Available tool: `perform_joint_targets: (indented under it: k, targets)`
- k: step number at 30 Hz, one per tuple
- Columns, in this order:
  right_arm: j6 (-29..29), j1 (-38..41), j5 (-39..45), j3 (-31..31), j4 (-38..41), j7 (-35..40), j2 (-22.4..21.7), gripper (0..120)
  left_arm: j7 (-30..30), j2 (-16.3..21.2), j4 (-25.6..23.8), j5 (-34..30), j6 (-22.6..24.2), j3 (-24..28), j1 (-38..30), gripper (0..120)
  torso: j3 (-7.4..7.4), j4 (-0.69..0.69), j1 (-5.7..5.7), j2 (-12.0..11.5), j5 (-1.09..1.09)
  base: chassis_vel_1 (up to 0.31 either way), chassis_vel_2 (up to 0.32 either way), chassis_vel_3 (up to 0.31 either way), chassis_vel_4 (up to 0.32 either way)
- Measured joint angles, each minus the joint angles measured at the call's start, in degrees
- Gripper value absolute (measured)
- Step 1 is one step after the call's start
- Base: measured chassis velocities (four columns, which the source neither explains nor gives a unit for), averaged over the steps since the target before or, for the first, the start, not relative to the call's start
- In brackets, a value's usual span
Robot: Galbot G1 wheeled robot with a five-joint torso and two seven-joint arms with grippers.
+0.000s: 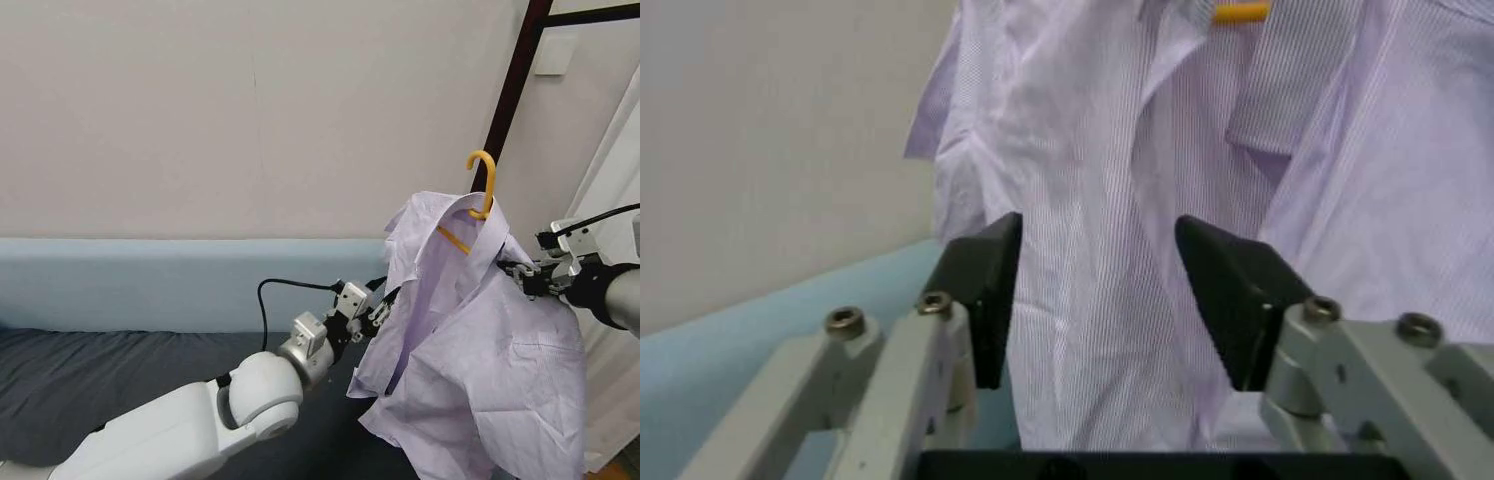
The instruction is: Pick up the clothes from the sofa and hang them on the clothes hanger.
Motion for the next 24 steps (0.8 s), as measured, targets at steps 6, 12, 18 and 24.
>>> perform_joint_targets:
  k: [6,12,18,24]
  targets:
    - [-1.90,2.05,-3.72,-0.64,-3.45,3.05,5.98,4,-0.67,0.45,-4.29,0.90,-0.89,-12.67,14.27,73,0.00,-0.01,0.00,0.00,0.01,0.000,0.000,0.000,0.000]
    - [-3.83,3.97,-11.44,-2.14,-10.99,2.41,12.67,4,-0.45,-1.54,-7.53,3.97,-1.49,-24.18,30.49,97,0.00,0.00,0.00,0.00,0.00,0.000,0.000,0.000,0.000]
    - [-4.17,11.43,-22.57,-6.17,-18.88,-0.62,20.89,4,-0.39,-3.55,-9.08,6.29,-2.02,-27.74,37.91,100,0.00,0.00,0.00,0.00,0.02,0.000,0.000,0.000,0.000]
    - [-5.25,15.64,-25.86,-9.19,-22.54,-1.15,23.00,4,-0.71,-4.79,-9.16,7.15,-2.47,-28.85,40.10,100,0.01,0.01,0.00,0.00,0.02,0.000,0.000,0.000,0.000]
